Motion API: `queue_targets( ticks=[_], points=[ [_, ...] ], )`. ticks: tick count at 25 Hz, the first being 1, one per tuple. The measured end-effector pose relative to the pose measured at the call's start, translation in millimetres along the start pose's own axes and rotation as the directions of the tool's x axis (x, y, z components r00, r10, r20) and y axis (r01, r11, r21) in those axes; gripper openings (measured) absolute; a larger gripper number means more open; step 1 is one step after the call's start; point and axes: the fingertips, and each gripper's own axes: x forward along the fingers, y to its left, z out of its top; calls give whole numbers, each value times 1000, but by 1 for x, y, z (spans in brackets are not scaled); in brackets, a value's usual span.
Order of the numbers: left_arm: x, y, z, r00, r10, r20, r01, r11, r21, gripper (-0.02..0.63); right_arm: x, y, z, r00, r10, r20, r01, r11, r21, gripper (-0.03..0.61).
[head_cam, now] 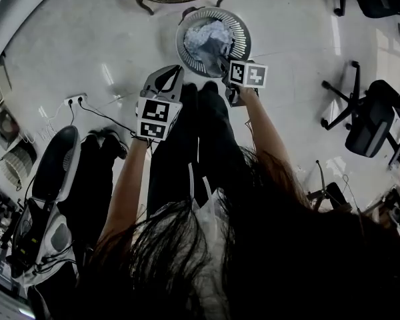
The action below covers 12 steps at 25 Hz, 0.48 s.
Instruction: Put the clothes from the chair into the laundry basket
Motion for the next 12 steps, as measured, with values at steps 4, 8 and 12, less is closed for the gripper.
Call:
queue_targets(
  ticks=[4, 8, 12],
  points=[
    [1, 2, -3, 1000, -5, -3, 5, 1000, -3, 23, 6, 0, 1, 999, -27, -33, 25, 999, -41, 93],
    [-2, 2, -5, 1000, -7, 5, 7, 1000, -5, 23, 7, 2, -6, 998, -30, -53, 26, 998, -65, 147],
    [-6, 3, -10, 1000, -2, 5, 2, 1000, -8, 23, 6, 3, -13, 998, -25, -51, 22, 998, -57, 147]
  ],
)
